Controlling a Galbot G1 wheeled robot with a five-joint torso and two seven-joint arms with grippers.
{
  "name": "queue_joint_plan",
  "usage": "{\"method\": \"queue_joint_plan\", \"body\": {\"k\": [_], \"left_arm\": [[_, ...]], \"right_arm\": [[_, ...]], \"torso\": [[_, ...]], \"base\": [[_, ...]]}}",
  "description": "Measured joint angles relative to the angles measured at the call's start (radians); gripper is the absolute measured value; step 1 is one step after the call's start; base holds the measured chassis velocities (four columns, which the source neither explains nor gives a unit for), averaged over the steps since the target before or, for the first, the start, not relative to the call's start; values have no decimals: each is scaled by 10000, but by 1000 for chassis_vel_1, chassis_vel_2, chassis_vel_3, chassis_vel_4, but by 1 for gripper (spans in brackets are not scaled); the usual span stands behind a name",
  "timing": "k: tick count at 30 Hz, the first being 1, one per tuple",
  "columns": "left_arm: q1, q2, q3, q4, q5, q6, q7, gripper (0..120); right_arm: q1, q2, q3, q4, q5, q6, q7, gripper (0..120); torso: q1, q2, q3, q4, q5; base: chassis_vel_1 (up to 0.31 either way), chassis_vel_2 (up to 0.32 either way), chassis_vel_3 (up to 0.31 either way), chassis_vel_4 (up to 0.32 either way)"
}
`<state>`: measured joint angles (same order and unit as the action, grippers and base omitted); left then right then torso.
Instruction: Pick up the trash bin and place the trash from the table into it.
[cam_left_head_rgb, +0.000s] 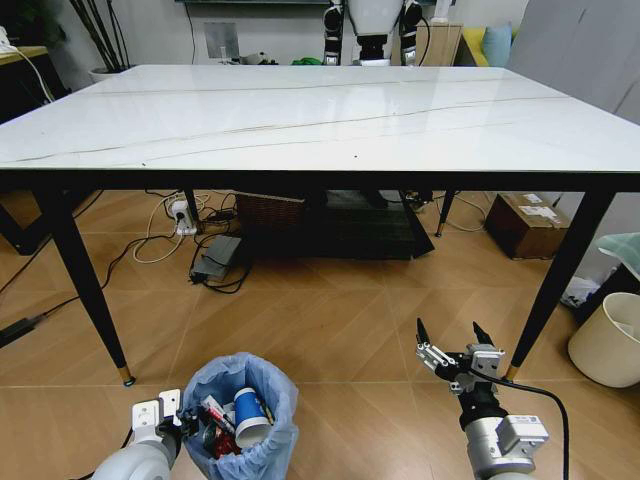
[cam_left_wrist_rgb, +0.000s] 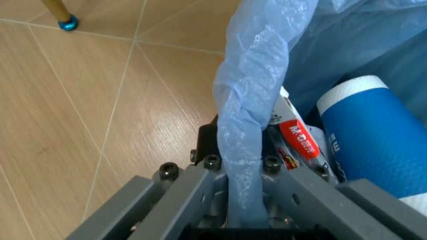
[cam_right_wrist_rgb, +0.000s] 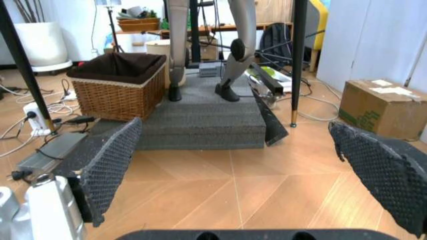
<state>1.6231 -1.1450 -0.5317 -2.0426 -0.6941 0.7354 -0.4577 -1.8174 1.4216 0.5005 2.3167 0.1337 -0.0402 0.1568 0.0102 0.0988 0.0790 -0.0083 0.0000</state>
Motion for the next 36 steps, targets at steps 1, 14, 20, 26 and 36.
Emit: {"method": "queue_joint_plan", "body": {"k": [1,14,20,26,36], "left_arm": [[-7,-3,-4,36,48,0,69,0],[-93,-15,-134,591,1081,-174,1226,0],[-90,-16,-215,718,1251,-207,1402,0],[-92,-17,-229,753,1355,-201,1423,6],[33,-19,-222,595,1498,-235,1428,45]], "right_arm": [[1,0,2,1,0,0,0,100],[-5,2,54,19,1,9,-1,100],[1,11,62,19,1,10,-1,100],[3,26,64,20,2,10,-1,100],[5,31,99,26,2,18,-5,100]], "torso": [[1,2,2,0,0],[6,26,18,-1,0],[7,32,22,0,1],[8,34,26,0,3],[9,41,31,0,-1]], "base": [[0,0,0,0],[0,0,0,0],[0,0,0,0],[0,0,0,0],[0,0,0,0]]}}
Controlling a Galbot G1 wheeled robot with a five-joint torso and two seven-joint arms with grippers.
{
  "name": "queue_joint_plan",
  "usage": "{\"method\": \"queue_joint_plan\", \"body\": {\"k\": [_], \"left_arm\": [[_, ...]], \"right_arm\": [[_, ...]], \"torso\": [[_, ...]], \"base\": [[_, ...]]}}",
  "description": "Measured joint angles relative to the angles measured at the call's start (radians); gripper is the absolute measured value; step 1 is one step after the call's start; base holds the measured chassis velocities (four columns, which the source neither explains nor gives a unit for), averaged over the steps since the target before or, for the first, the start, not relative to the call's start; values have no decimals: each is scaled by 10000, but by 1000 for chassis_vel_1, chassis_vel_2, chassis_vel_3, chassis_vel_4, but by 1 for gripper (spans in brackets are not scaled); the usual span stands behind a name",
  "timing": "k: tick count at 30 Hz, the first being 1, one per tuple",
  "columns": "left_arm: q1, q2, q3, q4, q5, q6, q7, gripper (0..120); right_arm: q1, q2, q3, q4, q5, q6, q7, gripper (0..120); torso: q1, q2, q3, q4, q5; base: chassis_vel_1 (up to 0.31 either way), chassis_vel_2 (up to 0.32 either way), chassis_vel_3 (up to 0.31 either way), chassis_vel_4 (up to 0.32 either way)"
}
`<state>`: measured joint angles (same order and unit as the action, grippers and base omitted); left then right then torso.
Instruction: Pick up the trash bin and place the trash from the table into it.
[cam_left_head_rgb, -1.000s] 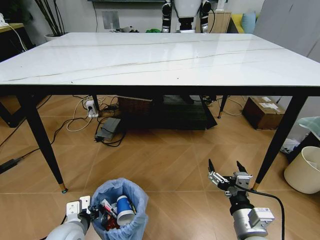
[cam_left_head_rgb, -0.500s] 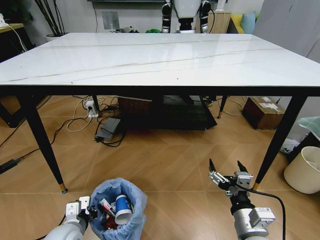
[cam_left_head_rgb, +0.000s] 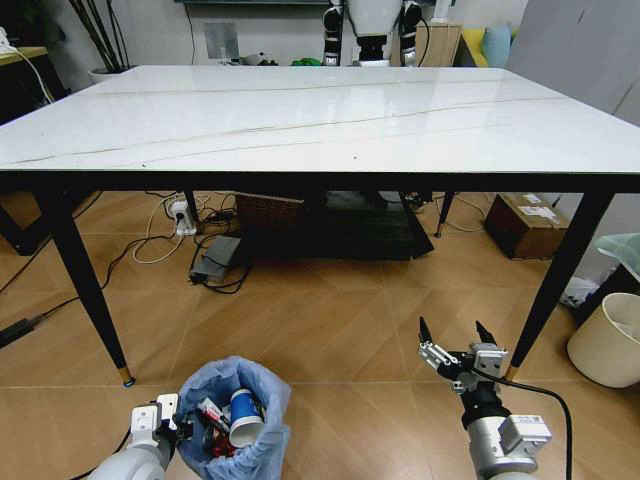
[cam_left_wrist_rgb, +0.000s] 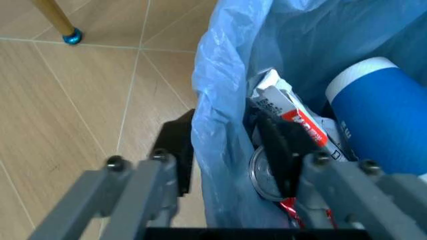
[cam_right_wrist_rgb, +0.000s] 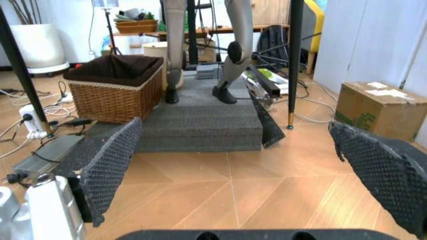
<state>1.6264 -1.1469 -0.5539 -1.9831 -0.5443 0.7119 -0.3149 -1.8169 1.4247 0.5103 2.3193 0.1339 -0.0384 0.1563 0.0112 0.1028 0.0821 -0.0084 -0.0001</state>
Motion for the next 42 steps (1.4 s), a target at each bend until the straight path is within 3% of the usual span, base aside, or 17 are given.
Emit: {"method": "queue_joint_plan", "body": {"k": [7,8,13,16,17,20,23,25,31,37,42], "left_arm": [[323,-5,-153,-465,323,-95,150,70],[430,5,-262,-623,548,-190,434,77],[641,39,-457,-915,1371,-830,1304,90],[865,25,-526,-1425,2316,-1942,2038,99],[865,25,-526,-1425,2316,-1942,2038,99],[1226,-23,-537,-2133,3869,-3754,2435,100],[1346,-70,-540,-2298,4493,-4382,2465,100],[1561,-211,-576,-2475,5587,-5509,2469,100],[2066,-423,-575,-2970,6167,-6982,2573,100],[2144,-324,-582,-3329,5519,-7311,3169,100],[2446,-239,-600,-3853,4484,-6169,3404,100]], "right_arm": [[24,3,10,5,28,4,0,100],[36,3,24,9,44,4,1,100],[72,7,66,15,99,2,10,100],[72,42,79,12,116,-10,18,100],[72,42,79,12,116,-10,18,100],[16,119,65,-36,108,-76,21,100],[3,153,43,-55,107,-94,22,100],[-21,255,-25,-72,105,-109,23,100],[-197,328,-138,-58,164,-170,61,100],[-352,315,-112,-47,145,-191,46,100],[-397,387,-102,113,239,-468,68,100]], "torso": [[1,2,2,0,1],[1,3,2,0,0],[1,3,3,1,1],[1,4,4,0,2],[1,4,4,0,2],[2,6,4,-1,5],[2,6,4,-1,3],[2,6,4,-1,2],[2,7,5,1,2],[2,7,5,-1,2],[2,7,6,1,3]], "base": [[0,0,0,0],[0,0,0,0],[0,0,0,0],[0,0,0,0],[0,0,0,0],[0,0,0,0],[0,0,0,0],[0,0,0,0],[0,0,0,0],[0,0,0,0],[0,0,0,0]]}}
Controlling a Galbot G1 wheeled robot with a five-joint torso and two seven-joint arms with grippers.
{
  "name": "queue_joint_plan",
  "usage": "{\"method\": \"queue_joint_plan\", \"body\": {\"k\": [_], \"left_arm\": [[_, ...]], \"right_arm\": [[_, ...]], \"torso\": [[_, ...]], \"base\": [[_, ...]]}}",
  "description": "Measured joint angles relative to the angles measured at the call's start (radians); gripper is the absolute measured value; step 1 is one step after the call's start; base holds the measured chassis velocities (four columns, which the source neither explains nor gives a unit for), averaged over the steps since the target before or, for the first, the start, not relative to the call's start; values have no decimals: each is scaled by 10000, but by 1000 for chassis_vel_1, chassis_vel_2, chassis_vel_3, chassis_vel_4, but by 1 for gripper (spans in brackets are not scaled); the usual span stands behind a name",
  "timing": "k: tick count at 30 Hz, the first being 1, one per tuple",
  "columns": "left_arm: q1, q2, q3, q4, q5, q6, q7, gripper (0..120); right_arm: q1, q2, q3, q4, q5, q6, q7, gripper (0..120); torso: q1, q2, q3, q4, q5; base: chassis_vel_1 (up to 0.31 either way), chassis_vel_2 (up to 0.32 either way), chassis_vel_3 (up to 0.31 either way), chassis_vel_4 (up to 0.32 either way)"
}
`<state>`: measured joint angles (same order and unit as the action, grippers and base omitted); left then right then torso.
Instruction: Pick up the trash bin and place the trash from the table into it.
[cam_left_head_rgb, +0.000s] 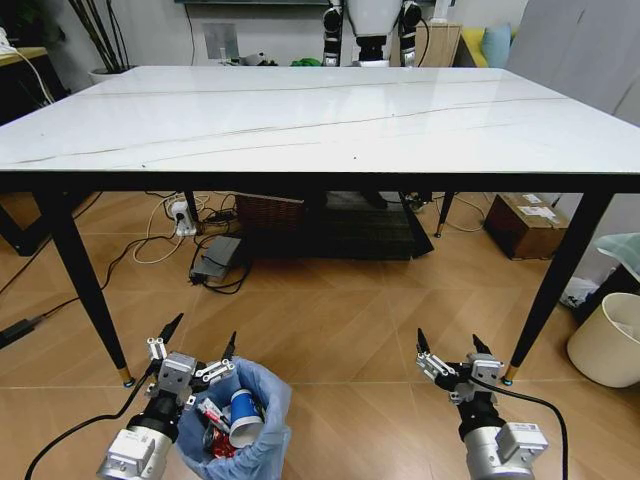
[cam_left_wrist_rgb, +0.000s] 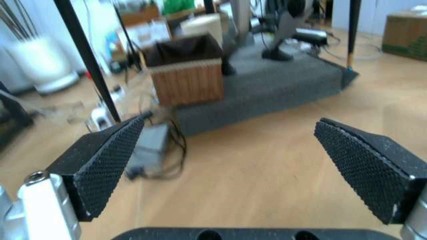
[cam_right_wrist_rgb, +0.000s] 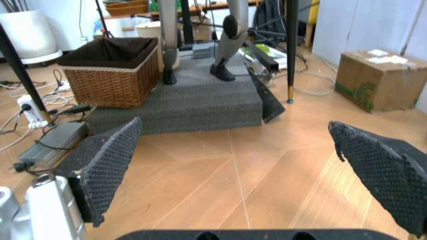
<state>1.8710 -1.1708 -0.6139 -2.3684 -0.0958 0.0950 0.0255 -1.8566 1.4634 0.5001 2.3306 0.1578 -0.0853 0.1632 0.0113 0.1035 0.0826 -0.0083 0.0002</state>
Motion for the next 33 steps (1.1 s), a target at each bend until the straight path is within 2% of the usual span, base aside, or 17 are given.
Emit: {"method": "queue_joint_plan", "body": {"k": [3,7,33], "left_arm": [[54,233,-200,-289,-690,733,107,100],[-18,356,-291,-494,-1328,1181,75,100],[5,249,-302,-483,-974,1063,-137,100]], "right_arm": [[-43,64,-16,367,403,-566,116,100],[-89,98,-18,683,689,-905,117,100],[-47,180,173,599,291,-736,-69,100]], "torso": [[0,0,0,0,-1],[0,0,0,-1,-2],[0,1,0,-1,-1]], "base": [[0,0,0,0],[0,0,0,0],[0,0,0,0]]}}
